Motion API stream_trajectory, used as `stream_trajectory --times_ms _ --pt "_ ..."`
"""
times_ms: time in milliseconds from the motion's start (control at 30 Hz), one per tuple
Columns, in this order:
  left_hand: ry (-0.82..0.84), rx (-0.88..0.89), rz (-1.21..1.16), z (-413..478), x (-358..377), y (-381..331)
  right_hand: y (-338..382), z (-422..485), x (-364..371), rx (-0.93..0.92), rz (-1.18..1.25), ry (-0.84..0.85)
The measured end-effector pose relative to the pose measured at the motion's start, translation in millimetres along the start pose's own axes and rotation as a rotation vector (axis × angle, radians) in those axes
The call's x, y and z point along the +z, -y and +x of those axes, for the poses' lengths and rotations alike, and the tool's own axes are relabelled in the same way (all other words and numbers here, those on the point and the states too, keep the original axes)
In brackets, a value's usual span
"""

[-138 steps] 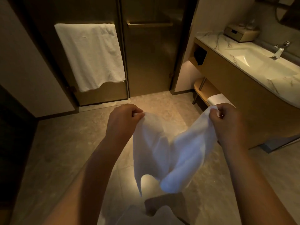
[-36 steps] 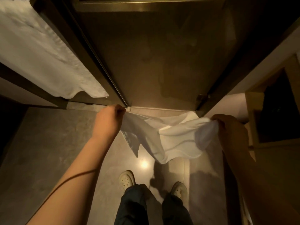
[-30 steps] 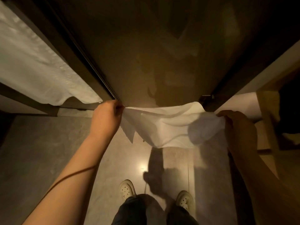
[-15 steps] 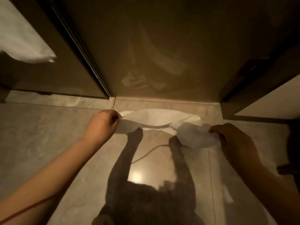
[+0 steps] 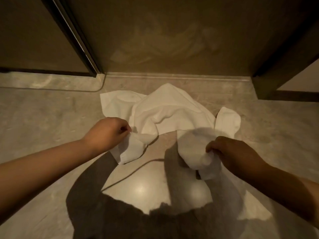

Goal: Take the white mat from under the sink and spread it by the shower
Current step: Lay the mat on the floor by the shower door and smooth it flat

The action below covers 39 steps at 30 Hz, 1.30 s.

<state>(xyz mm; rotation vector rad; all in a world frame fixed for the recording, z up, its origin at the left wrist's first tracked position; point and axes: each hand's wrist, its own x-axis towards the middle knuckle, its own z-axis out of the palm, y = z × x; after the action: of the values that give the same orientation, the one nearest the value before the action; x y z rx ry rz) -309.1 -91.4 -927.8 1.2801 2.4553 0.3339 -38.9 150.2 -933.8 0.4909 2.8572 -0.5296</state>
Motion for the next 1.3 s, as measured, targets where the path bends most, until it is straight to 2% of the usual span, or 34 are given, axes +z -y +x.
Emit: stream_trajectory --times_ms 133,300,400,533,600,700,833,967,1133,1300 --pt "0.065 0.086 0.070 -8.8 23.8 0.2 5.0 -13.8 24.8 -0.009 -0.033 0.079" --pt "0.142 0.083 0.091 -20.1 36.8 -4.8 12.6 -24.9 37.8 -0.043 -0.010 0.132" --pt "0.119 0.073 0.075 -19.5 35.4 -13.1 16.8 -24.0 30.8 -0.040 0.044 0.052" --pt "-0.034 0.125 -0.044 -1.2 35.4 -18.8 3.9 -3.2 17.6 0.064 0.191 -0.262" --pt "-0.071 0.163 -0.038 14.5 39.5 -22.3 -7.0 11.8 15.3 0.177 0.276 -0.352" --pt "-0.027 0.181 0.002 37.6 54.1 -30.6 -20.0 31.0 19.3 0.335 0.342 -0.307" --pt "0.064 0.144 0.085 53.8 80.0 -32.7 -24.9 45.2 33.5 0.341 0.390 -0.243" --pt "0.057 0.128 0.114 56.9 95.9 -28.1 -25.0 55.3 46.7 0.376 0.426 -0.262" --pt "0.073 0.207 0.223 53.3 103.1 -23.7 -28.9 64.3 53.0 0.433 0.451 -0.283" --pt "0.024 0.244 0.112 46.7 99.5 -15.7 -27.0 62.2 52.1 0.444 0.420 -0.336"
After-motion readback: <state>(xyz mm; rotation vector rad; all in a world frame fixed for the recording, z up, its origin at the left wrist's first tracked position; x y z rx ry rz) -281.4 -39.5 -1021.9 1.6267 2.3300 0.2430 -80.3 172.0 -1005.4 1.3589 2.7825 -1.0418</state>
